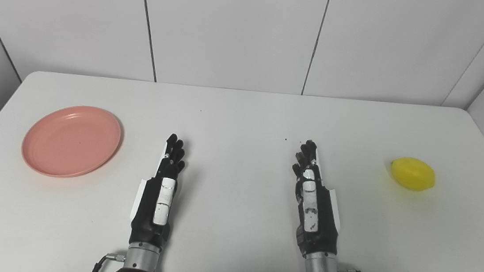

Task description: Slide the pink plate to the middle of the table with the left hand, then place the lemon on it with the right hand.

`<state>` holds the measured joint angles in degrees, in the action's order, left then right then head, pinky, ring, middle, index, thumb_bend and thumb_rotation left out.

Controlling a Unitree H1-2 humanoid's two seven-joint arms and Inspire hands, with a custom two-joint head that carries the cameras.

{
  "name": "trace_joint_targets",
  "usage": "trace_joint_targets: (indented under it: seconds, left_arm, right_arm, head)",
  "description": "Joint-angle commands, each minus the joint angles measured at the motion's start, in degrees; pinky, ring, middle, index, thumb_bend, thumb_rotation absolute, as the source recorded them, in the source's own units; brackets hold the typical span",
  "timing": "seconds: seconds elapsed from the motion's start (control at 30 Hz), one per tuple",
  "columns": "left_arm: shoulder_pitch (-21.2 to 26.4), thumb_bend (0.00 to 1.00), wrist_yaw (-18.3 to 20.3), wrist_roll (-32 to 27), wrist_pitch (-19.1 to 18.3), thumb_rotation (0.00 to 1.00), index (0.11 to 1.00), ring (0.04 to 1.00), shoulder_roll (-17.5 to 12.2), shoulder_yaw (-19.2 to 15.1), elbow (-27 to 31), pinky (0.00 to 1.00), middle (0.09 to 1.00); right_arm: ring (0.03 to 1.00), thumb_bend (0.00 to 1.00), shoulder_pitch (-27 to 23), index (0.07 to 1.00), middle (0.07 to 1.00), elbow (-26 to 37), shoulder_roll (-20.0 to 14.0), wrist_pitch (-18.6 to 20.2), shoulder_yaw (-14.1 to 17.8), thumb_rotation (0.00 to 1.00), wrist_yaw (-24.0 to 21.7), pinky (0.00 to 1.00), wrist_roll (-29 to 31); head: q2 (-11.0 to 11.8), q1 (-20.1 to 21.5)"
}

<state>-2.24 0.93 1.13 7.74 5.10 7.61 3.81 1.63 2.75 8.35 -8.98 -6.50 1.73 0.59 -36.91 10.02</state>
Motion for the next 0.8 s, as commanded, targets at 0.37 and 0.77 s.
trace_joint_targets:
  seconds: [0.37, 0.77]
  left_arm:
    - [-1.06, 0.72, 0.71, 2.35, 0.86, 1.00, 1.000, 1.000, -1.44, 0.76, -2.22, 1.00, 1.000]
    - [-1.36, 0.74, 1.16, 4.29, 0.15, 1.00, 1.000, 1.000, -1.91, 1.74, -1.67, 1.00, 1.000]
  right_arm:
    - [1.000, 0.62, 1.53, 1.000, 1.000, 1.84, -2.06, 10.32, -1.27, 1.00, -0.16, 1.00, -5.54]
    - [1.000, 0.69, 1.04, 1.000, 1.000, 2.60, -4.40, 13.15, -3.07, 1.00, 0.69, 1.00, -14.32]
  head:
    - [0.15, -0.64]
    - [0.32, -1.09]
